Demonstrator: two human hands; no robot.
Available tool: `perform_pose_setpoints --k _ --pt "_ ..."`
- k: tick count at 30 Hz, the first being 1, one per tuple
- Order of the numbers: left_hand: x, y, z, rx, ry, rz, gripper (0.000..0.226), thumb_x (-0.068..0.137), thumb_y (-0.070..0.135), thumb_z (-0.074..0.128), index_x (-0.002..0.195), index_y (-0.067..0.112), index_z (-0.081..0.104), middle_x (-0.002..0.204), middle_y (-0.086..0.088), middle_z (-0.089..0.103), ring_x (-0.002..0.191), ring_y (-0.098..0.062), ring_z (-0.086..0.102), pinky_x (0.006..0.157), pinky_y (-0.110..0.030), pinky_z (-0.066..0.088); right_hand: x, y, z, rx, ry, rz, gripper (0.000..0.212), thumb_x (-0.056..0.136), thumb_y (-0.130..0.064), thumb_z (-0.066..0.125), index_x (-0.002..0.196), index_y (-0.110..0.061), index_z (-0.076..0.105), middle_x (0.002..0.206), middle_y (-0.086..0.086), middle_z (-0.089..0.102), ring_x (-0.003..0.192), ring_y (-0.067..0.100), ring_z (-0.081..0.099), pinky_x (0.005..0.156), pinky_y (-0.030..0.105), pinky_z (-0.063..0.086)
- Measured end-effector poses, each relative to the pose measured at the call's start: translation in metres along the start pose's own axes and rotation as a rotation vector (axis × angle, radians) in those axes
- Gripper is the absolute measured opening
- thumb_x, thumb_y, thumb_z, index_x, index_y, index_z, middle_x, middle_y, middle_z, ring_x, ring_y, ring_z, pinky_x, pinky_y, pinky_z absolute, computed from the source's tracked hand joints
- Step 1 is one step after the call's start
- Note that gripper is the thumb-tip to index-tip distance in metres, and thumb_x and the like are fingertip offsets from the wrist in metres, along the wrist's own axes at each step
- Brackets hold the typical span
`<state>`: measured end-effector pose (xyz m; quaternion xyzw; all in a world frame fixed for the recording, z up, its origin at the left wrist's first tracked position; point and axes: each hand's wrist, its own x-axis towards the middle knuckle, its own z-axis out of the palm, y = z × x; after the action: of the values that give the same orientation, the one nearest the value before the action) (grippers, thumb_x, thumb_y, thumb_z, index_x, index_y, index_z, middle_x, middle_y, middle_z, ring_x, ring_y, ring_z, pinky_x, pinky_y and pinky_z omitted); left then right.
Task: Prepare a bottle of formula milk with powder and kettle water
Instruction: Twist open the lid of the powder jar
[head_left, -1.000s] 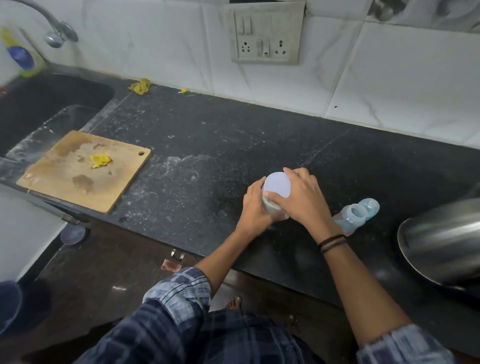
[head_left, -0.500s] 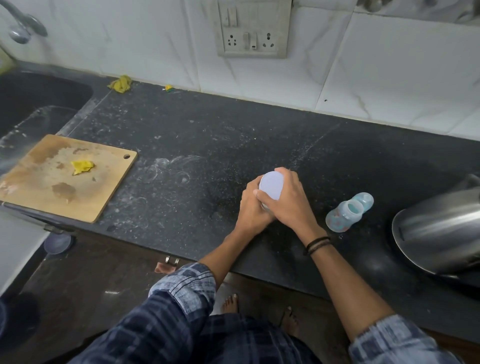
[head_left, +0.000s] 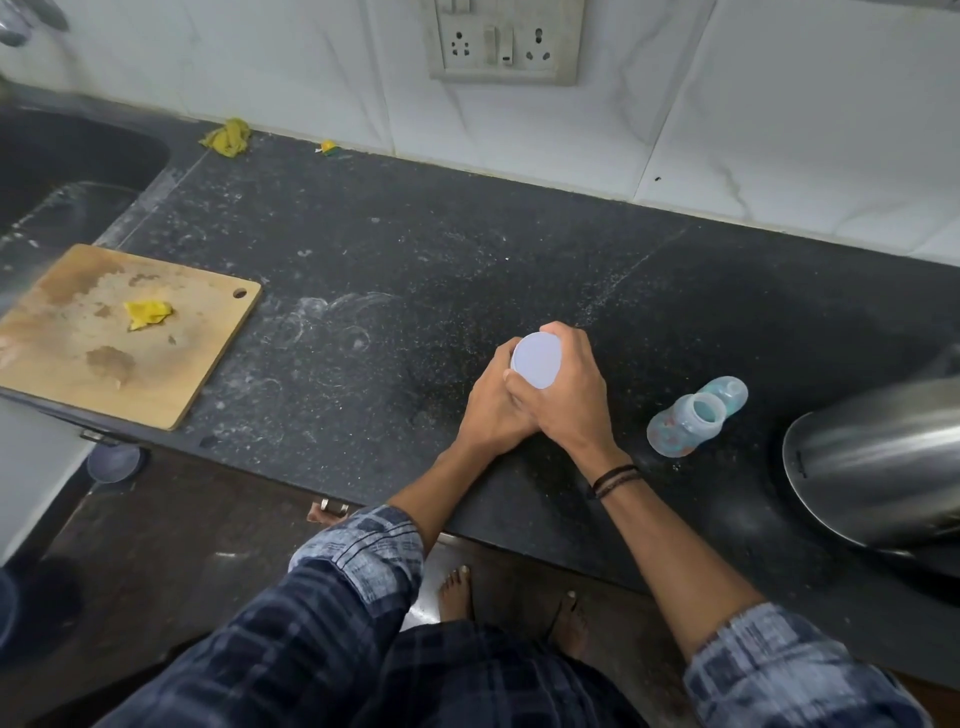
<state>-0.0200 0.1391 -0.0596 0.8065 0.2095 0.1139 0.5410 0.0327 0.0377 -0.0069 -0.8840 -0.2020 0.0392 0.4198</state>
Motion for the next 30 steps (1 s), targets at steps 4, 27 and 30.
perform_pose_setpoints --k 4,27,30 --pt "-0.001 -0.001 0.001 0.012 0.021 0.017 0.083 0.071 0.054 0.088 0.137 0.057 0.037 0.129 0.050 0.046 0.119 0.021 0.049 0.083 0.002 0.041 0.002 0.002 -0.003 -0.003 -0.023 -0.027 0.069 0.076 -0.039 0.083 0.135 -0.024 0.050 0.128 -0.004 0.054 0.107 0.008 0.049 0.085 0.026 0.043" --pt "-0.001 0.010 -0.006 0.090 -0.034 0.018 0.107 0.054 0.074 0.079 0.146 0.030 0.045 0.122 0.041 0.046 0.110 0.012 0.050 0.089 -0.006 0.037 0.013 0.008 -0.016 0.012 -0.168 -0.140 0.071 0.078 -0.036 0.085 0.138 -0.019 0.051 0.132 0.001 0.053 0.116 0.014 0.052 0.091 0.030 0.047" --pt "-0.001 0.010 -0.006 0.092 -0.034 0.025 0.106 0.055 0.074 0.078 0.146 0.029 0.045 0.122 0.040 0.047 0.112 0.023 0.047 0.088 -0.006 0.036 0.013 0.008 -0.018 0.008 -0.184 -0.156 0.072 0.078 -0.036 0.086 0.138 -0.017 0.051 0.132 0.002 0.053 0.117 0.016 0.053 0.091 0.030 0.046"
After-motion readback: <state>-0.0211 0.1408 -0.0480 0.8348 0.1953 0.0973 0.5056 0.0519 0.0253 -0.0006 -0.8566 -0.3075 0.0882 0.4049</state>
